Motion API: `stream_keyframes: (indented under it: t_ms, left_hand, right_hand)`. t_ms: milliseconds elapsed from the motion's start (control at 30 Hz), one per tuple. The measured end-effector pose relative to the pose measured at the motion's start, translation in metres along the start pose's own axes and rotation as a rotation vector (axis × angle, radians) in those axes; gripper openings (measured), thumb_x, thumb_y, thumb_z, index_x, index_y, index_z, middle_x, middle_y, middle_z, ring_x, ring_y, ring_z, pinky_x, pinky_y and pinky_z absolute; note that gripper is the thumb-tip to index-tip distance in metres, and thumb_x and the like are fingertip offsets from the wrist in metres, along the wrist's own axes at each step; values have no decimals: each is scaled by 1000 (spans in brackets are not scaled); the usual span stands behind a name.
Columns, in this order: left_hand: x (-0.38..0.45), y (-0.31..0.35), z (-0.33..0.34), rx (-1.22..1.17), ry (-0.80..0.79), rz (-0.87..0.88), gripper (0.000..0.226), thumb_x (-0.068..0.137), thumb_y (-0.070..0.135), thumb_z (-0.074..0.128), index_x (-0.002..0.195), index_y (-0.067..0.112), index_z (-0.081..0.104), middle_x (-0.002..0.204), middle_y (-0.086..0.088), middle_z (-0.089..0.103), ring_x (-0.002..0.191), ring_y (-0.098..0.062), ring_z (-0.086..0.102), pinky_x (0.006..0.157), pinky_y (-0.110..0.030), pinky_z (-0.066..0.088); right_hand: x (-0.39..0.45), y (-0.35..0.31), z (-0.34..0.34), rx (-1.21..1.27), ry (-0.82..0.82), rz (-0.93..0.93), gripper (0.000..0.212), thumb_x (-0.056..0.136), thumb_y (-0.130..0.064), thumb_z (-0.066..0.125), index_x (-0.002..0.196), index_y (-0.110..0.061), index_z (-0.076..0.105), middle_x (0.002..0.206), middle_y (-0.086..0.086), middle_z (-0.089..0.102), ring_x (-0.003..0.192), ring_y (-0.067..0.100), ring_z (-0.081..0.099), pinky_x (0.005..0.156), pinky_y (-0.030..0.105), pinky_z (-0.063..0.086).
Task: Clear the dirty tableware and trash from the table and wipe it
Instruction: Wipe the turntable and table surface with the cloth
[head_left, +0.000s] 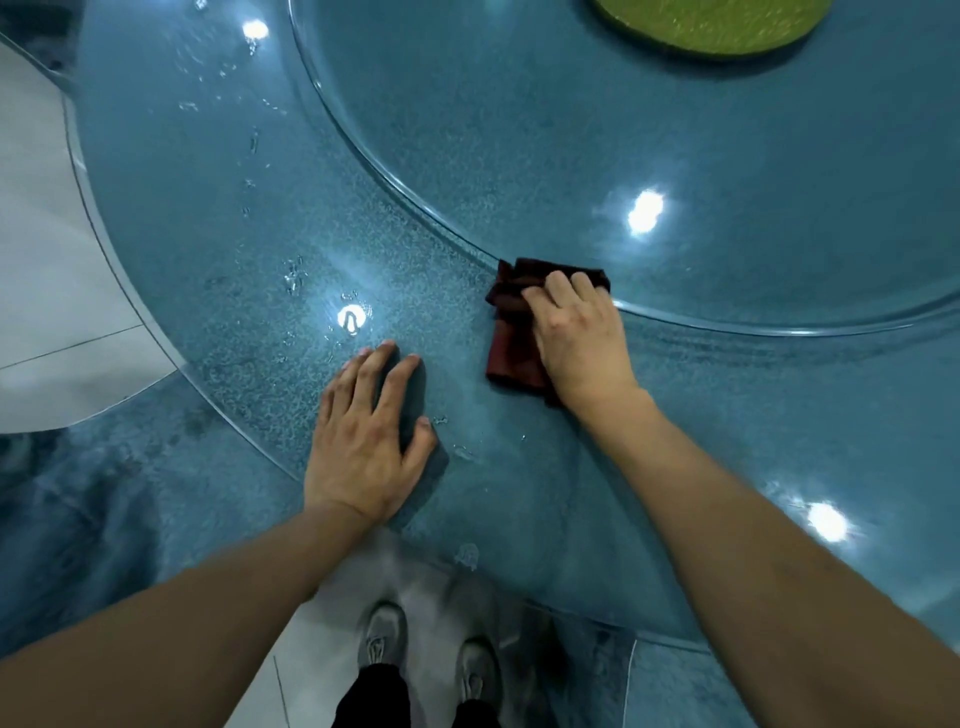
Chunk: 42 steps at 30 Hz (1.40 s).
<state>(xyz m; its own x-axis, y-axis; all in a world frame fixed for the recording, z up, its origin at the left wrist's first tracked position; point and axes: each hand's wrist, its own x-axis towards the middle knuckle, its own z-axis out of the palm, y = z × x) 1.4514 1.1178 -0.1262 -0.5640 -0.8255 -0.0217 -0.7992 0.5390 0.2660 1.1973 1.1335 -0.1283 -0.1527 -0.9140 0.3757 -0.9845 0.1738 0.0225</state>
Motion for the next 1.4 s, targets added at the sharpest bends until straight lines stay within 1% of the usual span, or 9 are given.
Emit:
stream_keyframes:
  t_ms: [300, 400, 533, 633, 867, 967, 1167, 1267, 1400]
  left_hand:
    - [0, 1, 1, -8, 24, 3, 63, 91, 45, 41, 149, 20, 42, 158, -6, 36, 148, -30, 30, 122, -48, 23]
    - [0, 0, 2, -6, 25, 5, 63, 91, 45, 41, 149, 21, 42, 158, -6, 35, 148, -29, 29, 122, -48, 23]
    - [0, -1, 3, -8, 31, 1, 60, 93, 42, 40, 150, 21, 41, 158, -5, 35, 148, -29, 29, 122, -48, 23]
    - [0, 0, 2, -38, 44, 2, 56, 95, 38, 37, 149, 22, 41, 158, -5, 36, 146, -29, 30, 122, -46, 22]
    - [0, -1, -2, -140, 36, 18, 55, 95, 31, 31, 144, 16, 50, 157, -8, 41, 145, -32, 36, 120, -47, 25]
    - [-2, -3, -2, -161, 42, 33, 54, 96, 30, 31, 144, 15, 51, 156, -8, 42, 145, -32, 35, 121, -45, 23]
    - [-4, -2, -3, -176, 32, 32, 58, 94, 36, 30, 143, 14, 52, 155, -11, 42, 144, -33, 35, 121, -45, 22]
    - [-4, -8, -9, -380, 35, 58, 56, 93, 34, 35, 142, 11, 52, 155, -12, 42, 143, -31, 37, 121, -47, 24]
    - [3, -54, -29, -429, 84, 178, 51, 94, 25, 42, 141, 8, 51, 152, -12, 43, 141, -31, 38, 120, -45, 28]
  right_hand:
    - [-98, -34, -44, 153, -65, 269, 34, 89, -21, 57, 120, -16, 68, 104, 8, 61, 89, 31, 54, 79, 44, 41]
    - [-86, -27, -37, 159, -73, 387, 38, 91, -27, 55, 126, -18, 65, 128, 5, 62, 113, 30, 55, 98, 45, 39]
    - [-77, -24, -22, 152, -233, 381, 62, 100, -47, 38, 155, -20, 34, 161, 8, 32, 150, 24, 27, 124, 44, 16]
    - [-72, -28, -18, 156, -289, 311, 62, 102, -49, 32, 158, -23, 28, 164, 8, 26, 152, 24, 21, 125, 45, 12]
    - [-147, -120, -57, 334, -316, 27, 57, 99, -34, 43, 155, -23, 37, 163, 6, 30, 152, 21, 24, 124, 46, 17]
    - [-163, -104, -63, 329, -298, 123, 55, 100, -32, 43, 154, -24, 38, 162, 5, 32, 150, 21, 27, 124, 44, 18]
    - [-207, 14, -77, 98, -292, 685, 60, 98, -36, 34, 156, -20, 34, 163, 12, 28, 149, 30, 29, 122, 50, 18]
    - [-189, -13, -74, 60, -307, 785, 64, 98, -42, 32, 158, -22, 26, 165, 12, 22, 151, 29, 22, 124, 49, 12]
    - [-135, -111, -56, 90, -296, 632, 62, 101, -50, 32, 158, -24, 29, 165, 9, 24, 152, 25, 22, 125, 44, 11]
